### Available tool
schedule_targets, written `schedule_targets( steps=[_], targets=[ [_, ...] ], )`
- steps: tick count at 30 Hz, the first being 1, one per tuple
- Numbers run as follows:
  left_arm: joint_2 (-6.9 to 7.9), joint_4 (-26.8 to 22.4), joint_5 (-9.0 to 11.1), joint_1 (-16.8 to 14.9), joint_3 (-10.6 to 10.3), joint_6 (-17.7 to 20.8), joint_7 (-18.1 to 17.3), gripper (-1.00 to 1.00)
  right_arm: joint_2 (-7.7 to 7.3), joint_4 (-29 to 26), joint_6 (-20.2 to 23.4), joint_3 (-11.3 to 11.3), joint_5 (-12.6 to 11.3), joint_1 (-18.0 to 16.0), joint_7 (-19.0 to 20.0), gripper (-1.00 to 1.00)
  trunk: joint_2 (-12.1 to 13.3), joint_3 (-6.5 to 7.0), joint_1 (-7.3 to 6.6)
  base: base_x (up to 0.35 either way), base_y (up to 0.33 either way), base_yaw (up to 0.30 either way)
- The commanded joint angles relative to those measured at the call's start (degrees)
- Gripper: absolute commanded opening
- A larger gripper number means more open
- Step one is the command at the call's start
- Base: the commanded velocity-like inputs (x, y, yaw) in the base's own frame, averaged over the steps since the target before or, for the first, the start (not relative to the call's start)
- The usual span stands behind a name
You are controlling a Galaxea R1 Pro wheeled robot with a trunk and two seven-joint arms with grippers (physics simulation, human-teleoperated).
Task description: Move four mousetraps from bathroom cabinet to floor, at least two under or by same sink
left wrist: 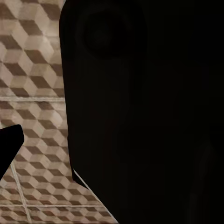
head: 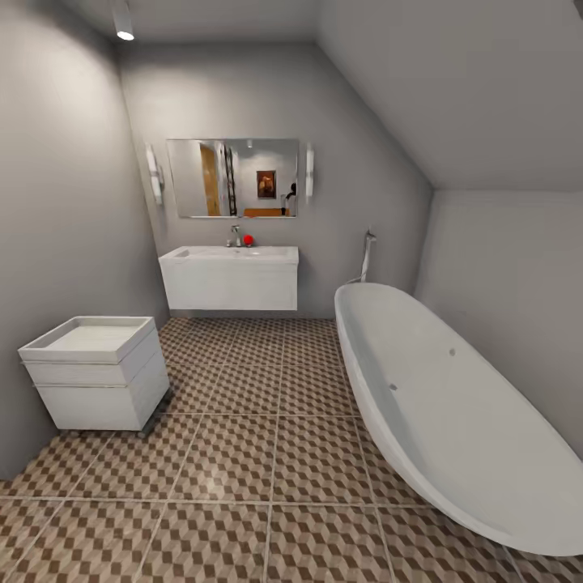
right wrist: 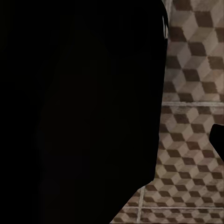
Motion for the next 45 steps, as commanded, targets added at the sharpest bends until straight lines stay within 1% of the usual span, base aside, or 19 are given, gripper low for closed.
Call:
schedule_targets(
  steps=[1, 2, 10, 16, 24, 35, 45],
  targets=[
    [-0.17, -0.33, -0.09, -0.08, 0.33, -0.33, -0.09, 1.00, 0.09, 0.00, -0.33, 0.33, 0.33, -0.02, 0.05, 1.00, -0.03, -0.03, 0.00, 0.000, 0.000, 0.000],
    [-0.17, -0.66, -0.09, -0.08, 0.44, -0.35, -0.09, 1.00, 0.09, 0.00, -0.35, 0.44, 0.61, -0.01, 0.03, 1.00, -0.03, -0.03, 0.00, 0.000, 0.000, 0.000],
    [-0.17, -0.88, -0.09, -0.08, 0.44, -0.35, -0.09, 1.00, 0.09, 0.00, -0.35, 0.44, 0.61, -0.02, -0.02, 1.00, -0.03, -0.03, 0.00, 0.000, 0.000, 0.000],
    [-0.12, -2.13, -0.09, -0.08, 0.57, -0.92, -0.09, 1.00, 0.09, 0.00, -1.46, 0.44, 0.61, -0.02, 0.06, 1.00, -0.03, -0.03, 0.00, 0.000, 0.000, 0.000],
    [-0.10, -2.53, -0.07, -0.08, 0.61, -1.09, -0.09, 1.00, 0.09, 0.00, -1.96, 0.48, 0.61, -0.02, 0.05, 1.00, -0.03, -0.03, 0.00, 0.000, 0.000, 0.021],
    [-0.09, -2.63, -0.09, -0.08, 0.57, -1.14, -0.09, 1.00, 0.09, 0.00, -2.09, 0.45, 0.61, -0.02, -0.07, 1.00, -0.03, -0.03, 0.00, 0.000, 0.000, 0.209],
    [0.31, -2.73, -0.33, -0.08, 0.15, -1.14, -0.09, 1.00, 0.09, 0.00, -2.11, 0.44, 0.61, -0.01, -0.09, 1.00, -0.03, -0.03, 0.00, 0.000, 0.000, 0.266]
  ],
)
